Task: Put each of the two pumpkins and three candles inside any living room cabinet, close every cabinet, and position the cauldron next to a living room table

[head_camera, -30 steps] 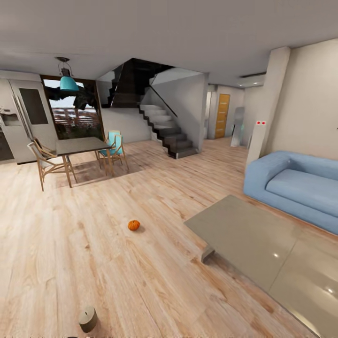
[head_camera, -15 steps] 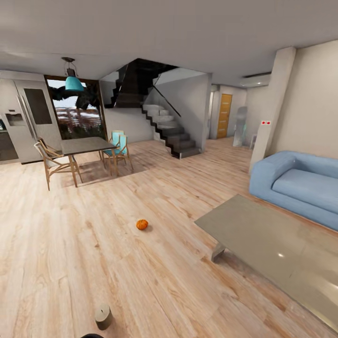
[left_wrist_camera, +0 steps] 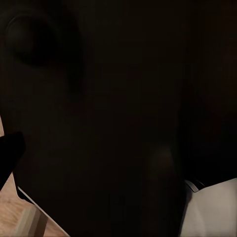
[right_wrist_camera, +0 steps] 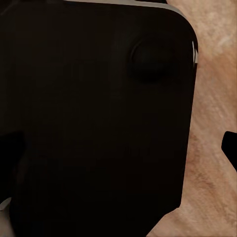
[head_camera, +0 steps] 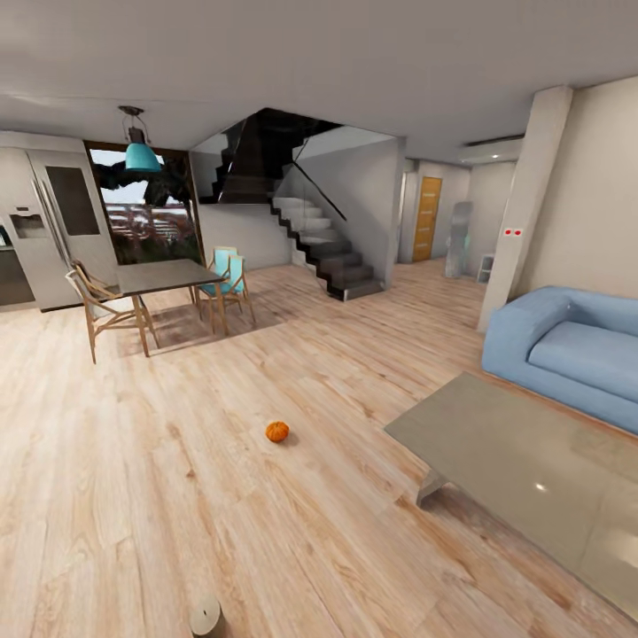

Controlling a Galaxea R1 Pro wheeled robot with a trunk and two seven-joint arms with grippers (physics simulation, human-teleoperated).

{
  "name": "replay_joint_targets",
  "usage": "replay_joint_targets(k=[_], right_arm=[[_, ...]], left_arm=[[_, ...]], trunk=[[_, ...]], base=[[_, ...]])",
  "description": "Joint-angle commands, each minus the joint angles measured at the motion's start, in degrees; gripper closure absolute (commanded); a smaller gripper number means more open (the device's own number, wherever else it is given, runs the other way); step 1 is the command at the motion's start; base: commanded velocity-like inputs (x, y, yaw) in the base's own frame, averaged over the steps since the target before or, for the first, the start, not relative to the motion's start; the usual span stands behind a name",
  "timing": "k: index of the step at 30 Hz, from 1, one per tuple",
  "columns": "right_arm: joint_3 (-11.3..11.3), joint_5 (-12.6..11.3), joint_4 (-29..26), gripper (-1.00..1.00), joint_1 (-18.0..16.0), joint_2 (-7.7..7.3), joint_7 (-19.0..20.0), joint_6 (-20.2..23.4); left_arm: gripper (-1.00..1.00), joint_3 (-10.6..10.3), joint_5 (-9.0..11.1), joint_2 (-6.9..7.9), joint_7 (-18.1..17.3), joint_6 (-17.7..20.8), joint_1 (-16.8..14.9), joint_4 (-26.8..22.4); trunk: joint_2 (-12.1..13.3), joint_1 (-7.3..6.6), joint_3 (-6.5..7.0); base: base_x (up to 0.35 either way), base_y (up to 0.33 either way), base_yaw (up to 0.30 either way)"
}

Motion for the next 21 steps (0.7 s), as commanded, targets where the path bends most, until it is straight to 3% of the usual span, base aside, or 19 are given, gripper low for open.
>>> replay_joint_targets(k=[1,5,16,21], right_arm=[[0.0,0.0,0.0,-1.00,0.0,0.00,0.0,-0.1],[0.0,0.0,0.0,-1.00,0.0,0.01,0.0,-0.1],[0.0,0.0,0.0,-1.00,0.0,0.01,0.0,-0.1],[0.0,0.0,0.0,-1.00,0.0,0.01,0.0,-0.1]], left_arm=[[-1.00,0.0,0.0,0.00,0.0,0.0,0.0,-0.1],[-1.00,-0.1,0.0,0.02,-0.1,0.0,0.0,-0.1],[-1.00,-0.1,0.0,0.02,-0.1,0.0,0.0,-0.1],[-1.00,-0.1,0.0,0.02,0.0,0.0,0.0,-0.1]], trunk=[[0.0,0.00,-0.04],[0.0,0.00,-0.04],[0.0,0.00,-0.04],[0.0,0.00,-0.04]], base=[[0.022,0.021,0.000],[-0.019,0.105,0.000],[-0.091,0.267,0.000],[0.038,0.264,0.000]])
